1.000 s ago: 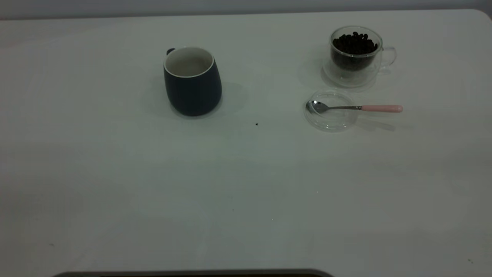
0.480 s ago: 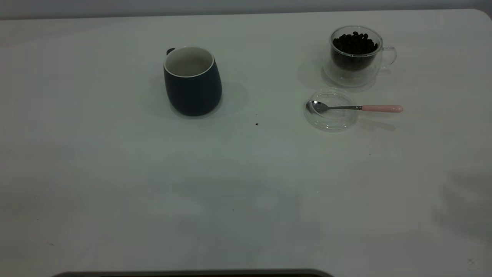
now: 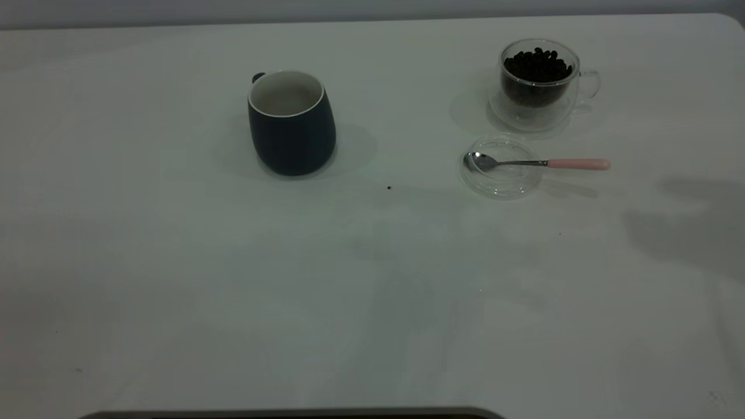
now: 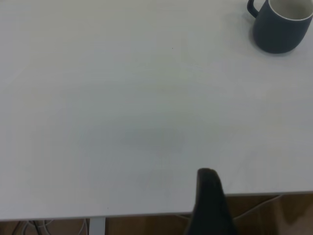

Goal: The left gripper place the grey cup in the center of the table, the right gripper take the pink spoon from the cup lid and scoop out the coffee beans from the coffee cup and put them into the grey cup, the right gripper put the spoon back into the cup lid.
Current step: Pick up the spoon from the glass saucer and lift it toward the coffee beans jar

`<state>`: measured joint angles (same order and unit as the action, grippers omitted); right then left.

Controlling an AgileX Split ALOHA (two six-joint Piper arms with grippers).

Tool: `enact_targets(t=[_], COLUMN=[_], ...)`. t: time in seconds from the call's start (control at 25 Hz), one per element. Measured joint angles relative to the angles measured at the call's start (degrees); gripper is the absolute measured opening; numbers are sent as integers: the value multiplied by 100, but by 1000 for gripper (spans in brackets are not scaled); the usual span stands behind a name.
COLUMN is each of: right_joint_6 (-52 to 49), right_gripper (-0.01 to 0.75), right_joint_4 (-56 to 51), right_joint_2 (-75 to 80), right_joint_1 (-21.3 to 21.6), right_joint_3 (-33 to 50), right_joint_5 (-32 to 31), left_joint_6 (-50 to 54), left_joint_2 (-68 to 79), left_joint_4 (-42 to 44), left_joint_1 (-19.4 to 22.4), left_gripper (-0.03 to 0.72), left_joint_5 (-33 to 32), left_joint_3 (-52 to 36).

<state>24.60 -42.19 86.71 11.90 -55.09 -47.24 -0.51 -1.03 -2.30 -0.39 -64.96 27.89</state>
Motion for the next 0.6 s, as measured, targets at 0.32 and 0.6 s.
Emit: enact_targets(t=[0.32, 0.6], right_joint_6=[1931, 3436], right_gripper=[590, 590], right_joint_4=[-1907, -3386], right_joint_2=[1268, 2371], right_joint_1=[557, 569], right_joint_3=[394, 550], right_joint_5=[172, 400], left_joint_6=[0, -6], left_joint_2=[0, 0], left_joint_4=[0, 0], left_joint_1=[0, 0], left_gripper=[586, 586], left_joint_5=[0, 0], left_joint_3=[0, 0])
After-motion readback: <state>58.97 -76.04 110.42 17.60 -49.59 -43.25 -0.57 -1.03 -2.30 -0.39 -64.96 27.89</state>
